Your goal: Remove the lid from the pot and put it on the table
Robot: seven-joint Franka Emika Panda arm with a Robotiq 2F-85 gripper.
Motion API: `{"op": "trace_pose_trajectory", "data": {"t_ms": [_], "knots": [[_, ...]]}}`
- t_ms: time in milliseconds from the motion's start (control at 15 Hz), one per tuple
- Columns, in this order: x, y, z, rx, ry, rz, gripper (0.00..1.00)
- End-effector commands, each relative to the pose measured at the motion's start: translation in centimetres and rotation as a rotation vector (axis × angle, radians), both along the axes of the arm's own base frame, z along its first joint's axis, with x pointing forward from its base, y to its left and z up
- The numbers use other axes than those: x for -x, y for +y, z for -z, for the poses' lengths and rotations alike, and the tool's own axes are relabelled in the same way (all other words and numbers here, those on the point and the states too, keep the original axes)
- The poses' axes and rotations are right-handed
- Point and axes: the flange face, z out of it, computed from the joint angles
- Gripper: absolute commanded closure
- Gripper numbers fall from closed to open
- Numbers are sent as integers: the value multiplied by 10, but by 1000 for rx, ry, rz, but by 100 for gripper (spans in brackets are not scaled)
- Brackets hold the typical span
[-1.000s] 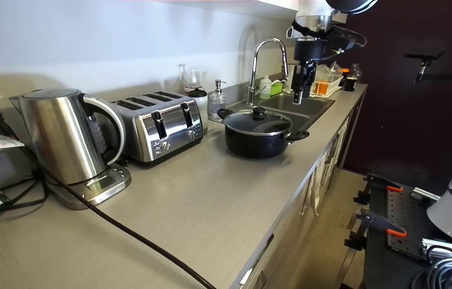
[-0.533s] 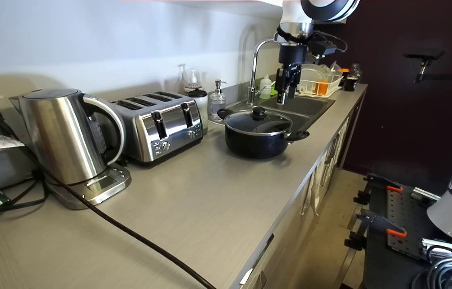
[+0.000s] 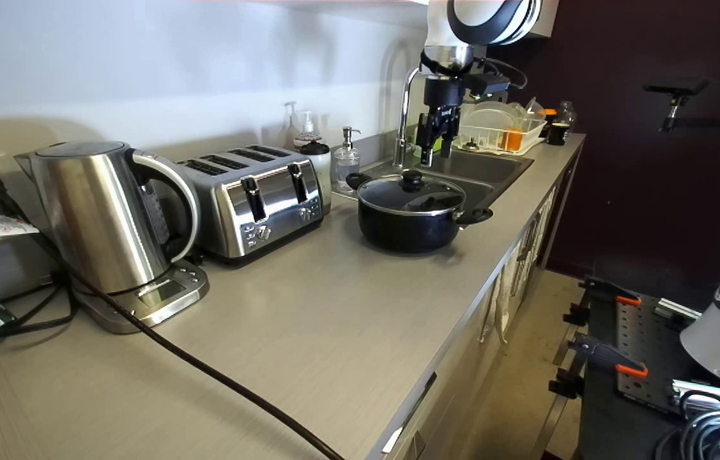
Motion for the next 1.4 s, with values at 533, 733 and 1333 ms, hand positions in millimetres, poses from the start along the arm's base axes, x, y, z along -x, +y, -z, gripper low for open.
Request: {"op": "trace_pose_trajectory", "data": {"t_ms": [533, 733, 1333], "knots": [[-50, -10, 26, -10, 32, 6, 0], [-54, -10, 32, -8, 38, 3, 33], [-53, -2, 28, -12, 30, -17, 75]]}}
